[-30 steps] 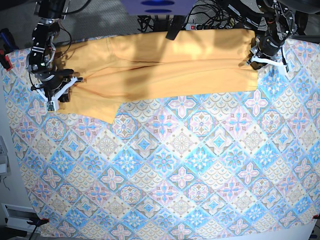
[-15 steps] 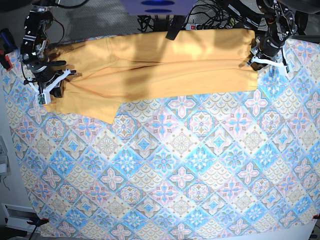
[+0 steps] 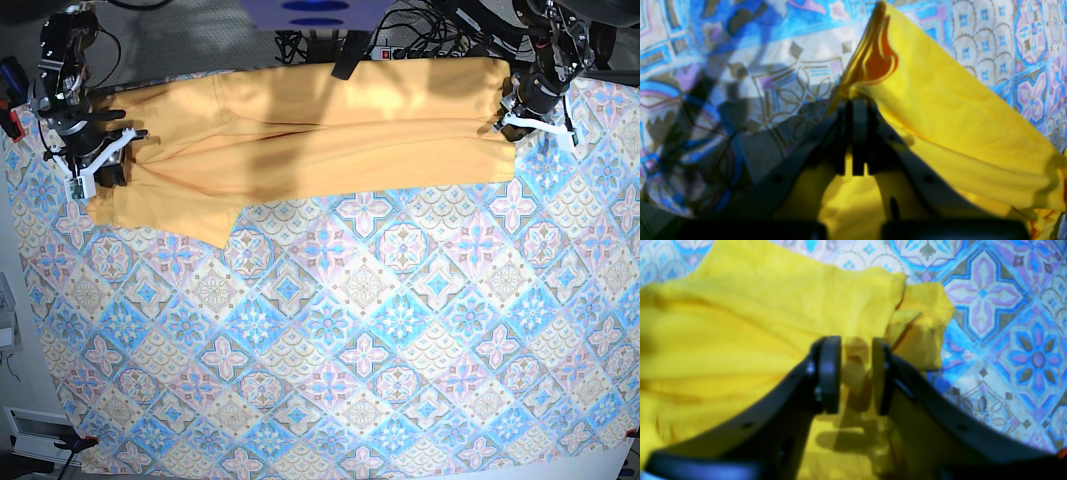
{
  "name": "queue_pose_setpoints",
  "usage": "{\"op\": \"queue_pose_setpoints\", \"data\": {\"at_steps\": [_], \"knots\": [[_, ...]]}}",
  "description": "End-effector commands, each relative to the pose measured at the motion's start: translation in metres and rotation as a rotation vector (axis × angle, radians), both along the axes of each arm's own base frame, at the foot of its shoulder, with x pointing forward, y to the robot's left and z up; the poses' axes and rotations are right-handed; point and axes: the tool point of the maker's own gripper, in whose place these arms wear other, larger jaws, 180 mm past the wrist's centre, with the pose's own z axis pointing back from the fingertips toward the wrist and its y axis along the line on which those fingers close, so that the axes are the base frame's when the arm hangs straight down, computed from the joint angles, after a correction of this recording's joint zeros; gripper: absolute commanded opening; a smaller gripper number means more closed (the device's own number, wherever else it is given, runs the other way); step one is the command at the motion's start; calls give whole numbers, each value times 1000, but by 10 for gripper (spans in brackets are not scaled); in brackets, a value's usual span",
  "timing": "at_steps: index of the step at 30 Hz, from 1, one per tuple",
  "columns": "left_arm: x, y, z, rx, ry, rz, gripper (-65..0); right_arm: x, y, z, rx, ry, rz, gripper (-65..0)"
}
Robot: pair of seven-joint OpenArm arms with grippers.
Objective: Fold the T-shirt properly
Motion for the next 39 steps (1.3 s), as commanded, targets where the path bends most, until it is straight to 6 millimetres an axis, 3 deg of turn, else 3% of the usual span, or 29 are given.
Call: {"op": "queue_pose_setpoints", "data": {"at_steps": [1,6,9,14,21,26,31,33,38,39], "knots": [[4,6,7,18,-27,2,-650,9,-8,12,-1,-52,-15,-447],[4,7,7,19,-27,4,-650,-2,-22,-4,9,-8,-65,-423],[4,7,7,19,-27,4,-650,8,-24,-5,19,-18,-78,-422],[4,6,7,18,-27,2,-650,4,-28,-19,39,13,-104,-422],[4,6,7,18,-27,2,-650,10,-27,-17,45,3,-104,-422],[4,6,7,18,-27,2,-650,3,-13,-38,75,60,-82,-423],[4,6,7,18,-27,2,-650,11,-10,-36,81,49,-72,-427],[4,6,7,18,-27,2,-650,11,-5,-38,85,56,-58,-451],[4,6,7,18,-27,2,-650,12,-1,-38,85,58,-42,-650],[4,6,7,18,-27,2,-650,11,-1,-38,81,59,-39,-650]]}}
